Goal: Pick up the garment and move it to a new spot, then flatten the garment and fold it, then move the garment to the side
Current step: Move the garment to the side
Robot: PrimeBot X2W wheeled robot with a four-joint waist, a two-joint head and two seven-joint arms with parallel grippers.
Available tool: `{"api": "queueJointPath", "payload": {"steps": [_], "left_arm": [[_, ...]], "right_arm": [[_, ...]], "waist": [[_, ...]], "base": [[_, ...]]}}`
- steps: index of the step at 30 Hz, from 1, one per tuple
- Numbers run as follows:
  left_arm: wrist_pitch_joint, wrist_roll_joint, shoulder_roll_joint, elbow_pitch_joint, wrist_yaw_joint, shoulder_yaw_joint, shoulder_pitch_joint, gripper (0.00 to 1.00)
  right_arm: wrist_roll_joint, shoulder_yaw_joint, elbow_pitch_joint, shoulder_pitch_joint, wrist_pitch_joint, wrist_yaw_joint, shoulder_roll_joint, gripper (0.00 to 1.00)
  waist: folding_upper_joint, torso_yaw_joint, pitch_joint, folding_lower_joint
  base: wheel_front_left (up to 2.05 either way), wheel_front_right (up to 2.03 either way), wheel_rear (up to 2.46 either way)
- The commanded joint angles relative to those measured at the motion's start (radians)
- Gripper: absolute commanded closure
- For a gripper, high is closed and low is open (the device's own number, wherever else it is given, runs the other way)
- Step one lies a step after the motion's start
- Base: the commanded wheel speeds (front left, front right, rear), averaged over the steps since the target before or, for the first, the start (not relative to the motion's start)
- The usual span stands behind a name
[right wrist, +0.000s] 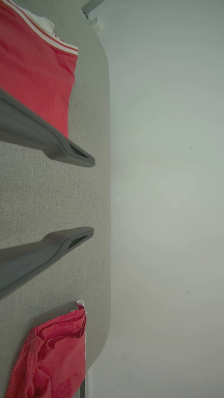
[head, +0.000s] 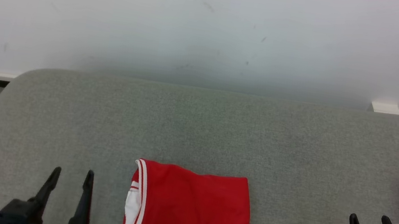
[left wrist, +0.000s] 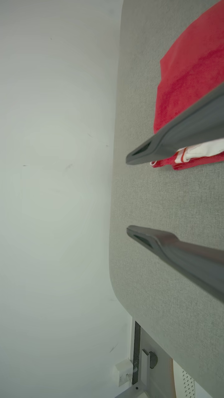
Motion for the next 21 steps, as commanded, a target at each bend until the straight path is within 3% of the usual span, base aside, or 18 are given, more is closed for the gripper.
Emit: {"api": "queueJointPath", "payload": {"steps": [1, 9, 15, 21], "left_arm": [[-0.005, 0.019, 0.006, -0.009, -0.002, 0.0, -0.026, 0.0], [-0.025, 0.047, -0.023, -0.012, -0.016, -0.015, -0.144, 0.0], [-0.036, 0.064, -0.05, 0.003, -0.025, -0.029, -0.194, 0.0], [-0.044, 0.077, -0.067, 0.016, -0.038, -0.028, -0.216, 0.0]], "right_arm": [[0.002, 0.005, 0.01, -0.023, 0.004, 0.0, -0.009, 0.0], [0.044, 0.135, 0.184, -0.152, -0.013, 0.0, -0.024, 0.0], [0.099, 0.28, 0.388, -0.242, -0.044, 0.0, -0.015, 0.0], [0.154, 0.348, 0.566, -0.29, -0.018, 0.0, -0.007, 0.0]], "waist": [[0.0, 0.016, 0.028, 0.0001], [0.0, 0.093, 0.149, 0.0001], [0.0, 0.136, 0.187, 0.0001], [0.0, 0.157, 0.199, 0.0001]], "base": [[0.0, 0.0, 0.0], [0.0, 0.0, 0.0], [0.0, 0.0, 0.0], [0.0, 0.0, 0.0]]}}
